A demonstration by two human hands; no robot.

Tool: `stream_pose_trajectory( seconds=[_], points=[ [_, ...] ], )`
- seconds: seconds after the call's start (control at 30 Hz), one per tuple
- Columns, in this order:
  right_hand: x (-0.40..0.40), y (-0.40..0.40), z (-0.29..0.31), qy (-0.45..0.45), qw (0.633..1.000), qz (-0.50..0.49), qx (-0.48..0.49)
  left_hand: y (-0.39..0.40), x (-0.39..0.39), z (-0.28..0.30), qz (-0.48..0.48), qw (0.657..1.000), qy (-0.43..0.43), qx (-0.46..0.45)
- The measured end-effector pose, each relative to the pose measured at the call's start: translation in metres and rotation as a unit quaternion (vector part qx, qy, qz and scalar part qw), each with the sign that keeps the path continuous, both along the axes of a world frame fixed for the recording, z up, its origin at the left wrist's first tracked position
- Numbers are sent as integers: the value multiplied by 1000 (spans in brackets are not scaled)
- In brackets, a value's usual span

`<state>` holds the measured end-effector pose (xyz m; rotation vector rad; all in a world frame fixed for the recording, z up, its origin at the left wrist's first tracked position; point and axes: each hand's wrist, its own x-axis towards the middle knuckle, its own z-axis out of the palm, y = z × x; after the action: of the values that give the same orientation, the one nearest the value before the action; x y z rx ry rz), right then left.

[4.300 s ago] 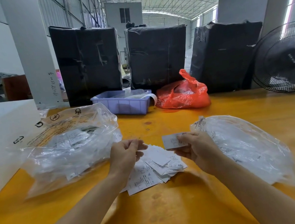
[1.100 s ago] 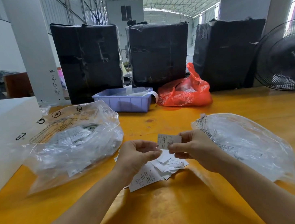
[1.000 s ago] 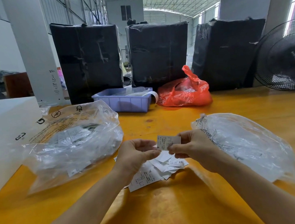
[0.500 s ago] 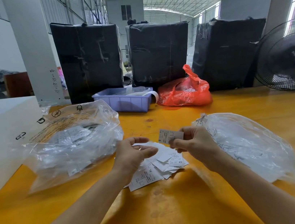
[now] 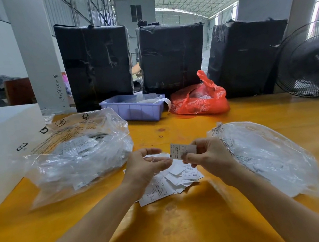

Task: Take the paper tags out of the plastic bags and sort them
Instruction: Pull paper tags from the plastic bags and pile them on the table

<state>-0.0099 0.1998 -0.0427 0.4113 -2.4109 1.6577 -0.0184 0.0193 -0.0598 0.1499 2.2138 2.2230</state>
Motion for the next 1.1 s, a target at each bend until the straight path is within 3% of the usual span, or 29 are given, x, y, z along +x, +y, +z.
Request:
stream_pose_trajectory(
  seconds=[0.4,0.9,1.1],
  points=[
    [-2,1,-7,59,993,-50,86,1,1,1,-12,1000,-12,11],
    [10,-5,4,-80,985,53,145,0,-2,-4,5,997,57,-42],
    [11,-6,5,-73,988,34,132,2,0,-3,21,995,92,-26]
  ],
)
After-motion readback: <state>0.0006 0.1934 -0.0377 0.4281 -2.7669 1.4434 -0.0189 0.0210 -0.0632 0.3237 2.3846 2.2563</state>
